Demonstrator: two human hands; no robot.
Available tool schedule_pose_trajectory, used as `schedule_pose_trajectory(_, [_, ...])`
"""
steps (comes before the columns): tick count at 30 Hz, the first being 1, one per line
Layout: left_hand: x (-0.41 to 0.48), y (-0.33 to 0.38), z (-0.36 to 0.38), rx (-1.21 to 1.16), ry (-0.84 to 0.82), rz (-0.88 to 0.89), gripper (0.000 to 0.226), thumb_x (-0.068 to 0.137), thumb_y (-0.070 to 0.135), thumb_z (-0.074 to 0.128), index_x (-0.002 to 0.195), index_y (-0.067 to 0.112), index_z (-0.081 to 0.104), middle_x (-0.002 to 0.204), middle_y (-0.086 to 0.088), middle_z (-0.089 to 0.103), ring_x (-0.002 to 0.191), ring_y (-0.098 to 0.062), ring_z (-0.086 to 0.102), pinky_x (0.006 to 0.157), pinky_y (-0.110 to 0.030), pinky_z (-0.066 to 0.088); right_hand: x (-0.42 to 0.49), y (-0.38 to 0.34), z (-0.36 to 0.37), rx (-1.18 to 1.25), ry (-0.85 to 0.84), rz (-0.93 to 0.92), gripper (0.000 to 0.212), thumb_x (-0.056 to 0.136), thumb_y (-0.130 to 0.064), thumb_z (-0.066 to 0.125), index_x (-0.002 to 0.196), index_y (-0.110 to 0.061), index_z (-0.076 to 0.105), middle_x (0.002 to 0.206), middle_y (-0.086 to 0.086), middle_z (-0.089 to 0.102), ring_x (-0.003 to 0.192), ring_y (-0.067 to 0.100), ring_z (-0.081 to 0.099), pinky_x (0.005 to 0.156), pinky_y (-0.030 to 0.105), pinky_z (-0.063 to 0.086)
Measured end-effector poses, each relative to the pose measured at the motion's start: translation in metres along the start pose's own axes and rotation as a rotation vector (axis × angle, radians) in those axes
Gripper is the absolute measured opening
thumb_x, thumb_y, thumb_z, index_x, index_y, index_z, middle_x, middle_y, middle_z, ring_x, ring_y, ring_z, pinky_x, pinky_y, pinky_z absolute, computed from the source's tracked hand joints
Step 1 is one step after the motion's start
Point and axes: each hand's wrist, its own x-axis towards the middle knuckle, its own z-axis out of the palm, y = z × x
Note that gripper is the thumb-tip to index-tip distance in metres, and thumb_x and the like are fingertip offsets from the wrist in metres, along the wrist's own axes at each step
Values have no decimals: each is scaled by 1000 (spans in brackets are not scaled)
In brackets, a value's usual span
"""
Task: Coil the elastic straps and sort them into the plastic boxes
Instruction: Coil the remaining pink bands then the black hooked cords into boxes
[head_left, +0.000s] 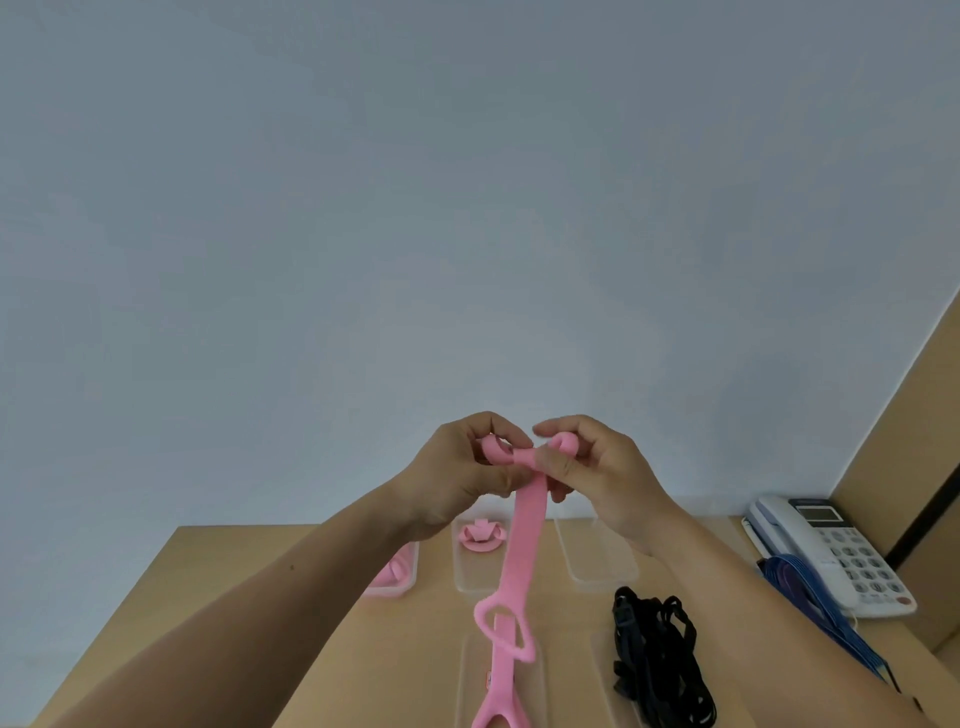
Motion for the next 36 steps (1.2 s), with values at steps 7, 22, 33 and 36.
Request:
schedule_pose_trajectory(7, [-1,2,0,60,7,-59,31,85,6,73,112,4,58,95,-14,74,88,-24,72,74,-28,54,-1,6,0,-66,22,-58,14,84,-16,77,94,-10,68,72,4,70,61,19,66,57,27,53])
schedule_pose_trajectory(22, [-3,2,-5,-71,-31,-182,38,74,-2,72,109,2,58,94,-20,71,82,-34,68,70,-38,58,-4,12,5,-195,23,-177,31,83,-6,75,92,-35,68,89,-10,69,82,10,65,79,26,56])
schedule_pose_trajectory(33, [-2,-5,2,-7,93,-102,28,81,10,74,104,-1,63,96,-25,72,87,-39,70,84,-50,56,-2,12,4,-194,23,-141,30,82,-7,76,91,-34,66,89,-10,69,81,14,65,78,29,57])
schedule_pose_trajectory(36, [-1,-7,1,62,109,-39,19,85,2,71,101,6,61,90,-17,75,81,-27,71,74,-36,58,1,10,2,-117,40,-96,21,87,-7,72,100,-23,65,93,-2,70,77,17,66,71,28,56])
